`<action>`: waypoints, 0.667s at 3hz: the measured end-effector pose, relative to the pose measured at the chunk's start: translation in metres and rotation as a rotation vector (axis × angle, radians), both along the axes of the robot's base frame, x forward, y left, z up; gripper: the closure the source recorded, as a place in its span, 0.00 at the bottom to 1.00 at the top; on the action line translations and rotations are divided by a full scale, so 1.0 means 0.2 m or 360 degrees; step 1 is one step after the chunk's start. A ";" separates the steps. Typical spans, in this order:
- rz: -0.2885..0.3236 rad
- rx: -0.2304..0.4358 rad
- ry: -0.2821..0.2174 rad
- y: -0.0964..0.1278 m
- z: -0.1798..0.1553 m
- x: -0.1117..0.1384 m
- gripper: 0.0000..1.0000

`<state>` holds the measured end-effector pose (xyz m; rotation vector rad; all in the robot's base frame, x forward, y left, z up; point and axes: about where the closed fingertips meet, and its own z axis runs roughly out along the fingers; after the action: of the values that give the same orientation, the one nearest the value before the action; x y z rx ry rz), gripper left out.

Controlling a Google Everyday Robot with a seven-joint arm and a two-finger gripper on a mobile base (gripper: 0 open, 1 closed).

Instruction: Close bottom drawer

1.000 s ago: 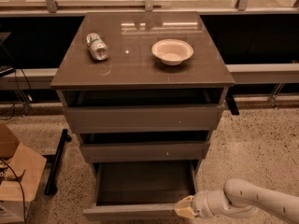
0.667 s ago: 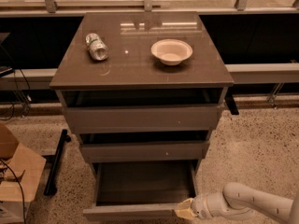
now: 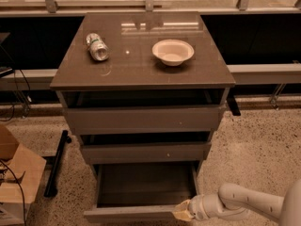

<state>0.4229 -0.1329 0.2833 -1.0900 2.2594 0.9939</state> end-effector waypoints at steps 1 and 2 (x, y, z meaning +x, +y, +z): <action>-0.0015 -0.0068 0.0015 0.01 -0.14 0.01 1.00; -0.0037 -0.0118 0.0016 0.00 -0.24 0.02 1.00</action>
Offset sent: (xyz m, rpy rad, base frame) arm 0.0088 -0.0057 -0.0744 -0.1206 0.0058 -0.0462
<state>0.4266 -0.1320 0.2349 -1.0892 2.3281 0.9150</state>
